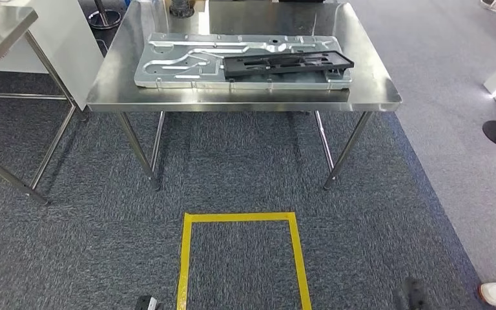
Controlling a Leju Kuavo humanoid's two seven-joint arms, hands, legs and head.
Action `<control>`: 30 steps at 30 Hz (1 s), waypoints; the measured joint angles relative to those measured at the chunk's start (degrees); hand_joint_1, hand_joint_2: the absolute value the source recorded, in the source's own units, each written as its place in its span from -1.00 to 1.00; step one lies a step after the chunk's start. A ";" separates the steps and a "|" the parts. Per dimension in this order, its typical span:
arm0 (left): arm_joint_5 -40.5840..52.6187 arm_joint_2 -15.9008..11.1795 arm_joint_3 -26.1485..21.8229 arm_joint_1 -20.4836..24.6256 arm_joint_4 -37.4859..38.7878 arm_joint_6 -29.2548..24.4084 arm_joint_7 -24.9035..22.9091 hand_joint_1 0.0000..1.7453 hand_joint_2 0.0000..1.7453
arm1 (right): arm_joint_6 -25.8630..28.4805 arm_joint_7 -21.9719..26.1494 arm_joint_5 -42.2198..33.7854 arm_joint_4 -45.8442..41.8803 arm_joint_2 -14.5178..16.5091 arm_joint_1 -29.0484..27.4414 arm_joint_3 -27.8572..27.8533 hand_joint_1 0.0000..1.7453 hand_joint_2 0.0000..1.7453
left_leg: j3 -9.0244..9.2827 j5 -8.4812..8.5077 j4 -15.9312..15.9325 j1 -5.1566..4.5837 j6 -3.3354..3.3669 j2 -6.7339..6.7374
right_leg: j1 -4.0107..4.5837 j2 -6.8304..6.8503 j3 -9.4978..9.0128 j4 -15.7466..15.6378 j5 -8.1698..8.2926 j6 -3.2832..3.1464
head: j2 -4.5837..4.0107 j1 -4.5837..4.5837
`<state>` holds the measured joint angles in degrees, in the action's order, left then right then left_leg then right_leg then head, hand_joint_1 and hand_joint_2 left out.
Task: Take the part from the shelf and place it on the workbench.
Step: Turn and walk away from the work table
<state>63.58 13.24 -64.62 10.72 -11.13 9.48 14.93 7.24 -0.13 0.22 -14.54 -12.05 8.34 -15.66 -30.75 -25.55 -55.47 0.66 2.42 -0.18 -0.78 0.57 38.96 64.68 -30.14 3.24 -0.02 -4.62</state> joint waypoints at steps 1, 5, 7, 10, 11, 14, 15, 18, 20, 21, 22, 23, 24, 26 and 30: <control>0.41 0.05 0.35 0.09 0.00 -0.06 -0.15 -1.00 -1.00 | -0.50 -1.10 -0.44 0.62 3.23 -1.18 -1.33 -1.00 1.00 | -0.85 0.55 -0.06 -0.08 -0.09 0.33 | -0.25 -0.18 1.00 4.01 -2.12 0.23 | 0.00 -0.01; 1.09 0.03 1.39 0.31 -0.01 -0.55 -0.08 -1.00 -1.00 | -2.01 0.20 -0.81 1.86 11.10 -3.36 -5.14 -1.00 0.50 | -4.53 2.67 -0.93 0.21 -1.19 1.32 | -1.46 -0.22 -3.17 4.94 0.92 1.27 | 0.00 0.00; 1.07 -0.02 1.57 0.47 -0.01 -0.76 0.00 -1.00 -1.00 | -2.29 2.01 -0.18 2.06 13.15 -3.48 -5.96 -1.00 -0.50 | -6.00 3.41 -1.85 0.38 -2.09 1.50 | -1.76 -0.40 -9.45 -3.59 1.04 1.41 | 0.00 -0.02; 1.05 -0.08 1.72 0.62 -0.02 -0.94 0.07 -1.00 -1.00 | -2.21 3.26 0.72 2.39 14.79 -3.55 -6.59 -1.00 0.00 | -6.55 4.79 -2.09 0.41 -3.50 1.66 | -1.20 -0.82 -12.47 -8.93 -0.57 -0.37 | 0.00 -0.03; 1.05 -0.08 1.75 0.57 -0.02 -0.98 0.03 -1.00 -1.00 | -2.03 3.13 0.91 2.55 15.14 -3.55 -6.74 -1.00 0.50 | -6.63 4.99 -1.99 0.53 -3.92 1.62 | -1.17 -0.72 -12.00 -8.73 -0.15 -1.05 | 0.00 -0.03; 1.06 -0.10 1.81 0.27 -0.02 -1.08 -0.32 -1.00 -1.00 | -1.39 2.45 1.00 2.80 15.77 -3.38 -7.13 -1.00 1.00 | -8.42 -0.72 -6.54 0.87 -4.47 1.16 | -0.94 -0.45 -10.13 -8.65 1.65 -2.94 | 0.00 -0.04; 1.07 -0.10 1.85 0.20 -0.02 -1.10 -0.47 -1.00 -1.00 | -1.24 2.39 0.93 2.81 15.90 -3.37 -7.29 -1.00 1.00 | -9.39 -4.04 -10.35 0.86 -4.48 0.97 | -0.70 -0.43 -9.33 -8.62 2.33 -3.31 | 0.00 -0.04; 1.12 -0.12 1.94 0.04 -0.02 -1.19 -0.86 -1.00 -1.00 | -0.97 3.08 0.58 2.86 16.31 -3.43 -7.83 -1.00 1.00 | -10.00 -7.80 -19.71 0.64 -4.15 0.71 | 0.13 -0.46 -6.66 -8.35 4.30 -3.78 | 0.00 -0.04; 1.14 -0.13 1.98 -0.02 -0.02 -1.25 -0.99 -1.00 -1.00 | -0.94 3.88 0.13 2.94 16.59 -3.50 -8.11 -1.00 1.00 | -6.00 -5.04 -17.01 0.23 -3.24 0.66 | 0.61 -0.54 -4.89 -8.08 5.49 -3.82 | 0.00 -0.04; 1.15 -0.14 2.02 0.02 -0.02 -1.26 -1.00 -1.00 -1.00 | -1.06 4.33 -0.17 2.99 16.77 -3.52 -8.32 -1.00 0.50 | -2.62 -4.09 -13.03 -0.08 -2.56 0.56 | 0.73 -0.57 -4.19 -7.93 6.04 -3.79 | 0.00 -0.04; 1.16 -0.15 2.05 0.10 -0.02 -1.27 -0.99 -1.00 -1.00 | -1.20 4.81 -0.54 3.01 16.96 -3.53 -8.58 -1.00 0.50 | 1.05 -4.08 -8.08 -0.43 -1.91 0.48 | 0.90 -0.61 -3.65 -7.78 6.55 -3.67 | 0.00 -0.04; 1.18 -0.16 2.09 0.21 -0.02 -1.27 -0.98 -1.00 -1.00 | -1.30 5.25 -0.91 3.04 17.13 -3.56 -8.90 -1.00 0.50 | 4.04 -4.70 -3.80 -0.70 -1.48 0.39 | 1.00 -0.61 -3.29 -7.69 7.08 -3.48 | 0.00 -0.04; 1.24 -0.17 2.14 0.28 -0.02 -1.27 -0.97 -1.00 -1.00 | -1.20 5.60 -1.27 3.05 17.27 -3.59 -9.25 -1.00 0.50 | 5.90 -5.41 -0.89 -0.95 -1.20 0.31 | 0.99 -0.58 -3.08 -7.70 7.61 -3.22 | 0.00 -0.04; 1.41 -0.16 2.30 0.21 -0.02 -1.27 -1.00 -1.00 -1.00 | -0.48 5.94 -2.31 3.10 17.34 -3.72 -10.15 -1.00 1.00 | 6.38 -5.30 0.97 -1.02 -0.97 0.39 | 0.93 -0.57 -2.76 -7.87 8.57 -2.55 | 0.00 -0.04; 1.77 -0.13 2.59 0.18 -0.02 -1.31 -1.16 -1.00 -1.00 | 0.85 5.97 -4.52 3.21 17.37 -3.89 -12.50 -1.00 1.00 | 3.58 -2.42 1.24 -0.75 0.28 0.95 | 0.48 -0.67 -0.22 -1.30 0.88 -1.58 | 0.00 -0.03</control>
<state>65.36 13.11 -62.02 10.90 -11.15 8.17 13.76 8.09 5.84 -4.30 -11.34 5.32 4.46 -28.17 -27.17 -27.97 -54.23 -0.08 2.70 0.77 -0.29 -0.10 38.74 63.38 -29.26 1.66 -0.02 -4.65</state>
